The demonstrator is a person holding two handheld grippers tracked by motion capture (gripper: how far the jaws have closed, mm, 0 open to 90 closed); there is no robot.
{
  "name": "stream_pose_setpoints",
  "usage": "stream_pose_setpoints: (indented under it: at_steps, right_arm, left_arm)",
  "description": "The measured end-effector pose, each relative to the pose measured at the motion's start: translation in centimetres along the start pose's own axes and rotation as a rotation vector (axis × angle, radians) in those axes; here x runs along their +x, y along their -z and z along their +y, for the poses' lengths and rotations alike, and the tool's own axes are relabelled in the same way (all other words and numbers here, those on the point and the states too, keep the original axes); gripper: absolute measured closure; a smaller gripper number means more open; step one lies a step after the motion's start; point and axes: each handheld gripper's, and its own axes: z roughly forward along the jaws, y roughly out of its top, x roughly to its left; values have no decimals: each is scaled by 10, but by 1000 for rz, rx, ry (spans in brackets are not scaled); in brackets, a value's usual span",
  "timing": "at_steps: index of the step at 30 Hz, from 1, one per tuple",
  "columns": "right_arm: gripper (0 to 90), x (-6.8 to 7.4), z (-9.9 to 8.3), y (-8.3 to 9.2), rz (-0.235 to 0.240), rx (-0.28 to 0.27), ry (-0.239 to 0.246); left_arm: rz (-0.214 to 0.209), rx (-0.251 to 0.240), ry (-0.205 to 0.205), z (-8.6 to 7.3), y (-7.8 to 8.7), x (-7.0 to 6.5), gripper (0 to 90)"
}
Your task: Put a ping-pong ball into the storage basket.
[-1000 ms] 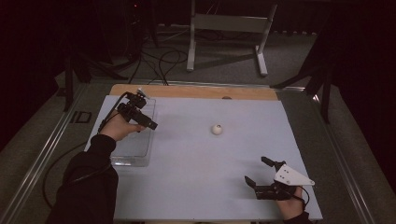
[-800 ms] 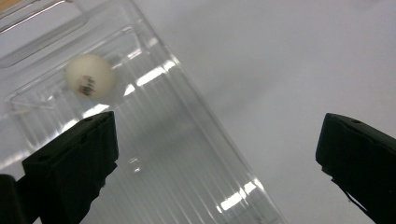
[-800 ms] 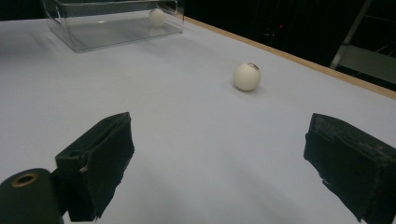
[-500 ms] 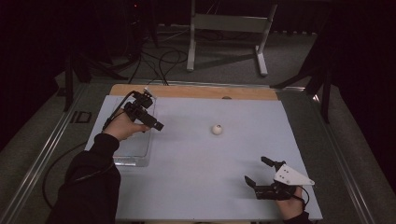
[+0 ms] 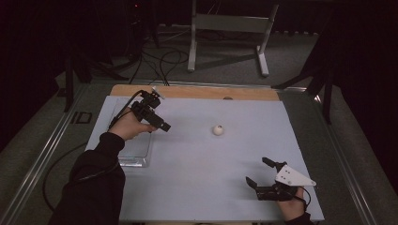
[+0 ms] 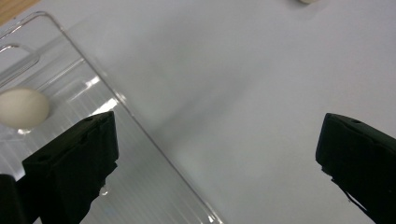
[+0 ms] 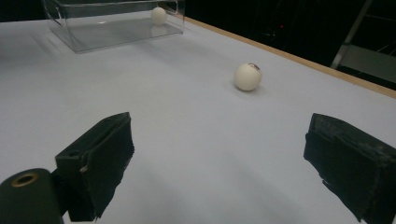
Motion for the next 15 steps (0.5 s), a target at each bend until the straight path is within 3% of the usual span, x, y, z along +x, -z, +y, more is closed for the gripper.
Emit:
stream_pose_setpoints:
  at_steps: [15]
  right_arm:
    - [84, -1, -1, 0, 1, 1, 1]
  left_arm:
    - [-51, -30, -59, 20, -4, -23, 4]
